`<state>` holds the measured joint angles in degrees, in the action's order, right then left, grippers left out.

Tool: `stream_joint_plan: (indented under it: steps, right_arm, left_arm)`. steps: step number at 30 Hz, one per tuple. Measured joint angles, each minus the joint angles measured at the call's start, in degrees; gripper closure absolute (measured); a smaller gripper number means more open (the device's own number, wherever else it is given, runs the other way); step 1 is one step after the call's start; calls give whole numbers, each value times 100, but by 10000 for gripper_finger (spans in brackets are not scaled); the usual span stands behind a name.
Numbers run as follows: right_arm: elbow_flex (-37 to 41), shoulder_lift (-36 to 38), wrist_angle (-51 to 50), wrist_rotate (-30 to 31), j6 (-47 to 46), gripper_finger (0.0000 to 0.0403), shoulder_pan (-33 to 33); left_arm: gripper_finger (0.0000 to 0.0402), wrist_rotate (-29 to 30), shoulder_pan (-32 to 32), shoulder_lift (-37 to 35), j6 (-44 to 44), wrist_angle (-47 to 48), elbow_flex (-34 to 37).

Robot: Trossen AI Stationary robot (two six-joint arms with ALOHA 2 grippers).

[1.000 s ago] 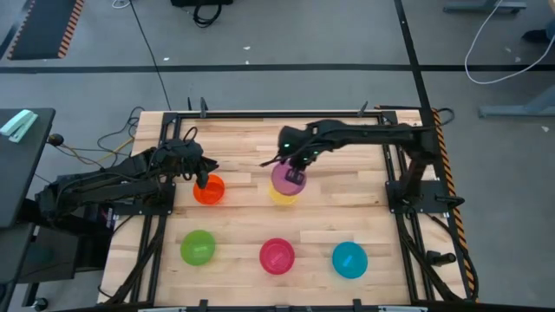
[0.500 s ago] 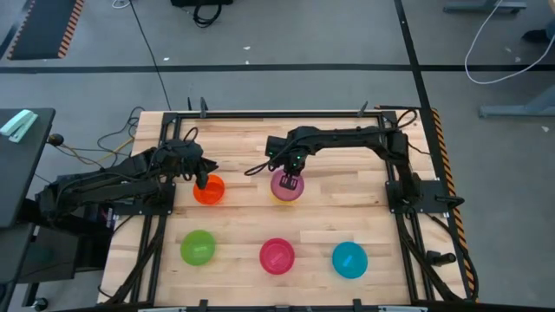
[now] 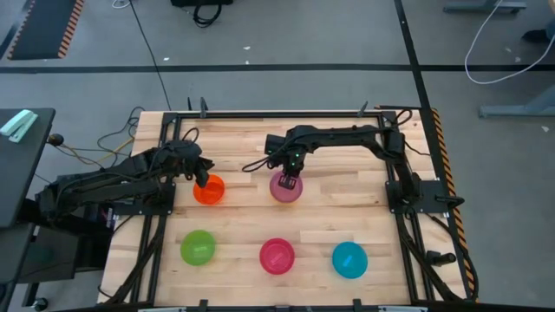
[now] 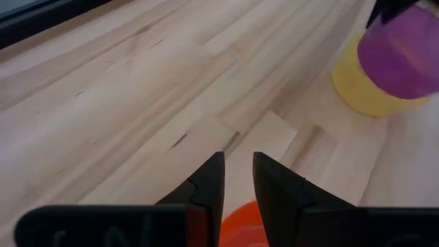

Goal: Nest bowls inside each other
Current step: Stack the violet bowl onto the yellow bowl, then stack the orange bowl onto the violet bowl

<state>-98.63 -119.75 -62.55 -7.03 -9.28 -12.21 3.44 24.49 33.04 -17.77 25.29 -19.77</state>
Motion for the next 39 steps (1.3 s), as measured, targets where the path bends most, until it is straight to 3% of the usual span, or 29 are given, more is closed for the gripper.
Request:
stream_joint_plan:
  steps: [18, 39]
  right_arm:
    - [-9, 109, 47, -142, 143, 330, 39]
    - [-37, 439, -98, -180, 186, 327, -20]
  left_arm:
    - [321, 212, 9, 63, -503, 185, 0]
    - [314, 235, 9, 1212, -604, 195, -136]
